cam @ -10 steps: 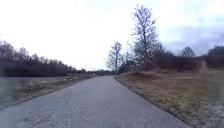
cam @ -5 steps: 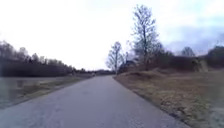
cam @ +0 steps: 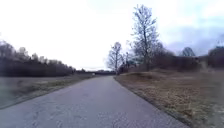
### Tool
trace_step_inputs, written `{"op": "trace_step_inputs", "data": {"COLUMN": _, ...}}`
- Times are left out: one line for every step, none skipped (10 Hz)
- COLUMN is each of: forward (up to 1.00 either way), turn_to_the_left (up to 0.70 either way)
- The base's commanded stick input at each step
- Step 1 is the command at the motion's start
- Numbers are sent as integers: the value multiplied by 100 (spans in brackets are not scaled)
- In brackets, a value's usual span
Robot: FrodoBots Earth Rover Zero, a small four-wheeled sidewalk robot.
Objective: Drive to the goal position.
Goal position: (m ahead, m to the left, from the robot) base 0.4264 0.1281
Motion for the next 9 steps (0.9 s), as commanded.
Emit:
{"op": "trace_step_inputs", "data": {"forward": 38, "turn_to_the_left": 0}}
{"op": "trace_step_inputs", "data": {"forward": 37, "turn_to_the_left": 0}}
{"op": "trace_step_inputs", "data": {"forward": 37, "turn_to_the_left": 0}}
{"op": "trace_step_inputs", "data": {"forward": 37, "turn_to_the_left": 0}}
{"op": "trace_step_inputs", "data": {"forward": 37, "turn_to_the_left": 0}}
{"op": "trace_step_inputs", "data": {"forward": 37, "turn_to_the_left": 0}}
{"op": "trace_step_inputs", "data": {"forward": 37, "turn_to_the_left": 0}}
{"op": "trace_step_inputs", "data": {"forward": 37, "turn_to_the_left": 0}}
{"op": "trace_step_inputs", "data": {"forward": 37, "turn_to_the_left": 0}}
